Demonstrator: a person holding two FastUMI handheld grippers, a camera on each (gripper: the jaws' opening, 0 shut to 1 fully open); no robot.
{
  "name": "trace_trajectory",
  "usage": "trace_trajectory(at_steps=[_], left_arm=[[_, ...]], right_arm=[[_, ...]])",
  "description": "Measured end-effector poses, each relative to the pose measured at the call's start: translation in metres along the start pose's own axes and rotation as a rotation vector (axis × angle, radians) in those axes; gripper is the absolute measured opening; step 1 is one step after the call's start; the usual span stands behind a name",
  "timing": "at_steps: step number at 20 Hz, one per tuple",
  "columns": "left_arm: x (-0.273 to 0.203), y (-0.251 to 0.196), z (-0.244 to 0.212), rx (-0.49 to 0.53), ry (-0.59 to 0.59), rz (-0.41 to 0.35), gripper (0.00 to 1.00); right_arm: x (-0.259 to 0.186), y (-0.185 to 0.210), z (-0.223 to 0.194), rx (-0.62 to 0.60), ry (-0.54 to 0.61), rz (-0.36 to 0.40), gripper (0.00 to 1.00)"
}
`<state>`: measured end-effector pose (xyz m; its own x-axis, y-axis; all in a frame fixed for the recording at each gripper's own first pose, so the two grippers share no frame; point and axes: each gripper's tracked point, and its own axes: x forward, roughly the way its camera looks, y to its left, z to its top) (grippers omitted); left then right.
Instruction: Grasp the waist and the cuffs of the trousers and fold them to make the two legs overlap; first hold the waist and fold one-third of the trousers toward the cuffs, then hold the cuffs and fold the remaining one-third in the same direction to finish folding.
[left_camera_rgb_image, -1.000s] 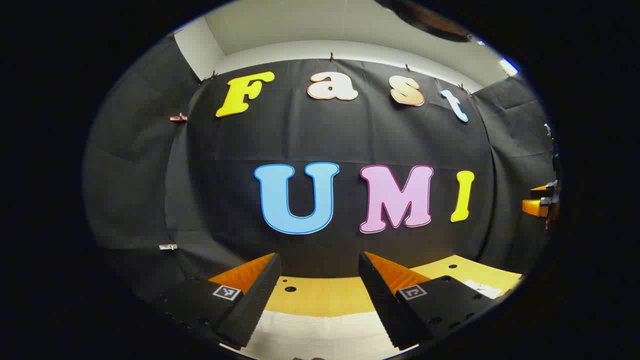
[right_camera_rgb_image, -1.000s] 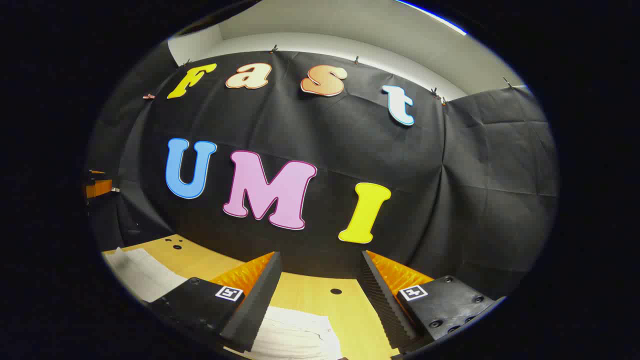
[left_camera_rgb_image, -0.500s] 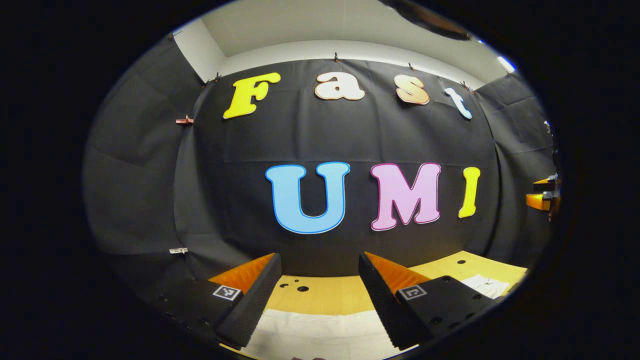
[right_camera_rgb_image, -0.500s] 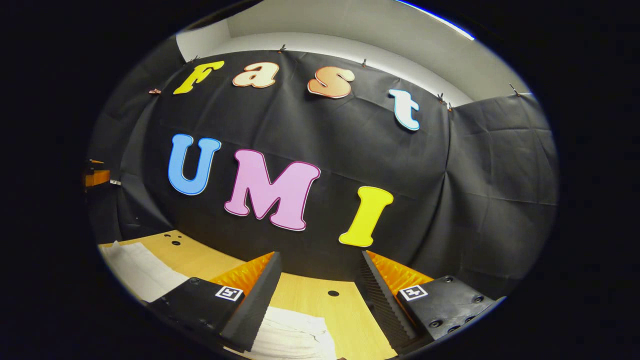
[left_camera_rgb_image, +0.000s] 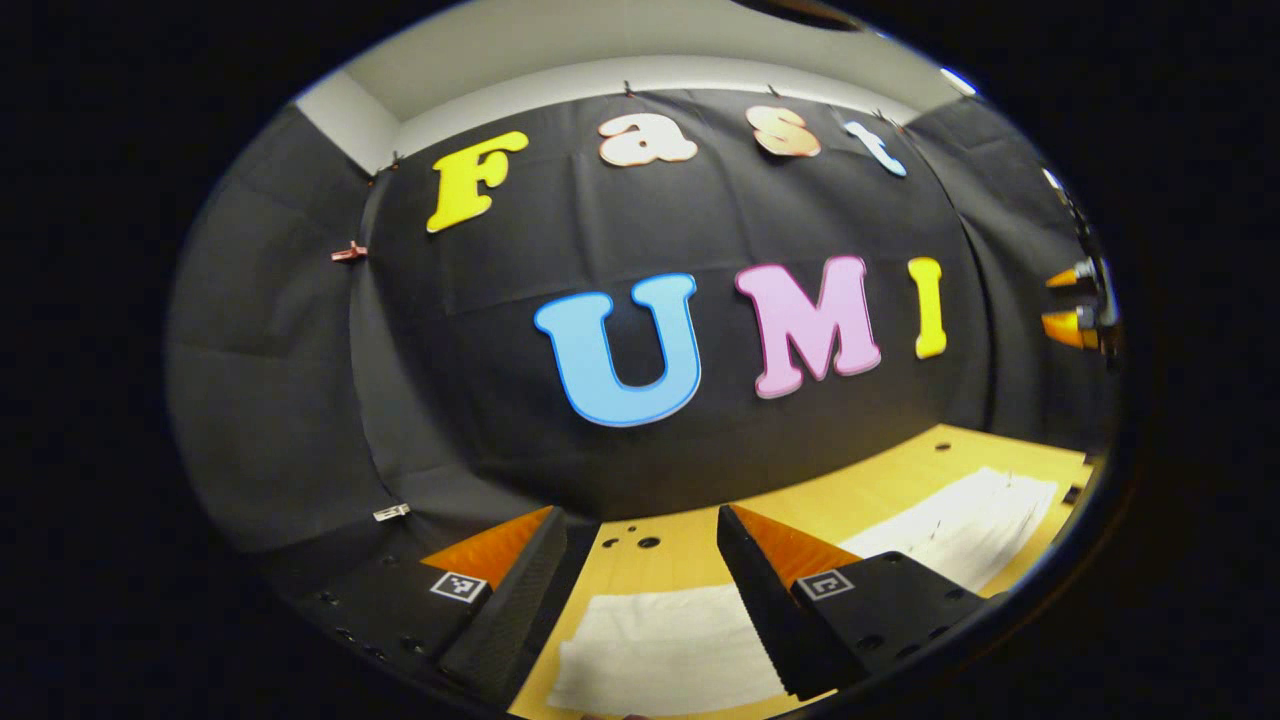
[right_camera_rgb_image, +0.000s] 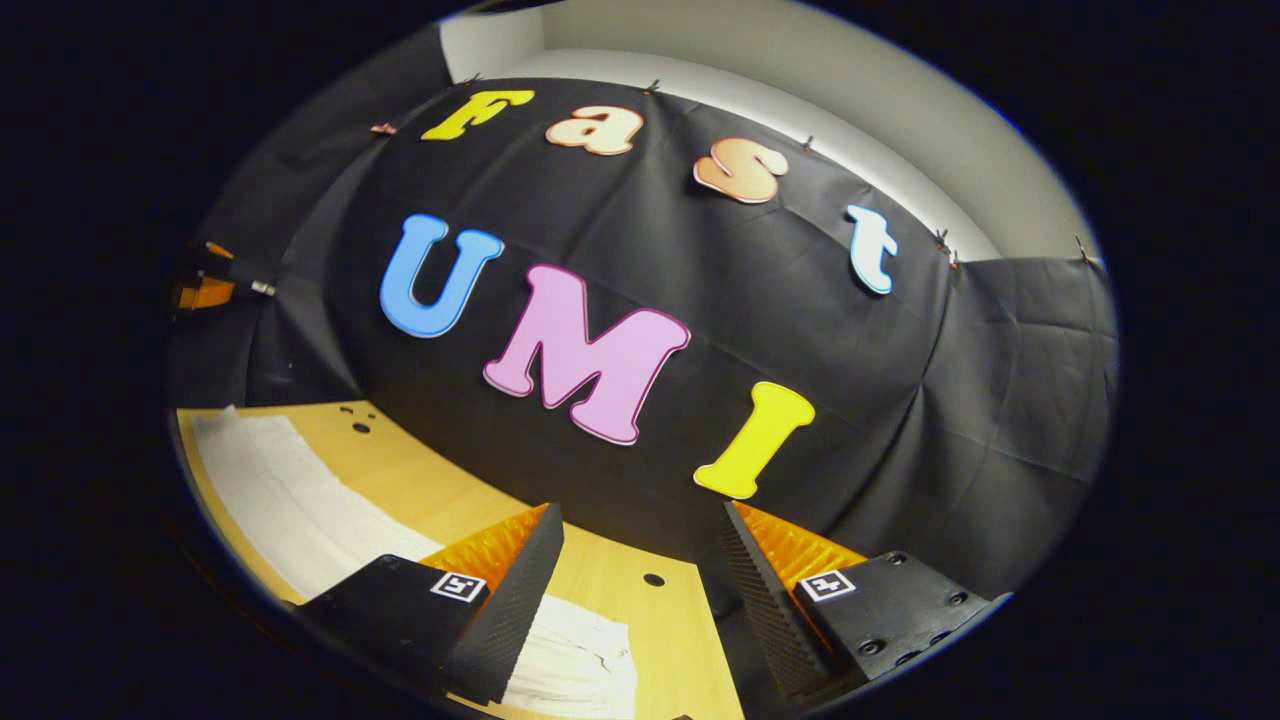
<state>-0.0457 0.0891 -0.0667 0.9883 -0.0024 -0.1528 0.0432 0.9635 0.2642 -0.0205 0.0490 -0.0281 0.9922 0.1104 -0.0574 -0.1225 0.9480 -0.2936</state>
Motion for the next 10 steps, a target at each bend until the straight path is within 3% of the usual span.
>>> trace_trajectory(at_steps=[4,10], left_arm=[[-0.014,0.011,-0.068,0.185,0.118,-0.066,0.96],[-0.025,0.005,-0.182,0.423,0.346,-0.232,0.96]], right_arm=[[-0.013,0.027,-0.042,-0.151,0.084,0.096,0.97],[-0.036,0.067,-0.127,-0.359,0.224,0.229,0.98]])
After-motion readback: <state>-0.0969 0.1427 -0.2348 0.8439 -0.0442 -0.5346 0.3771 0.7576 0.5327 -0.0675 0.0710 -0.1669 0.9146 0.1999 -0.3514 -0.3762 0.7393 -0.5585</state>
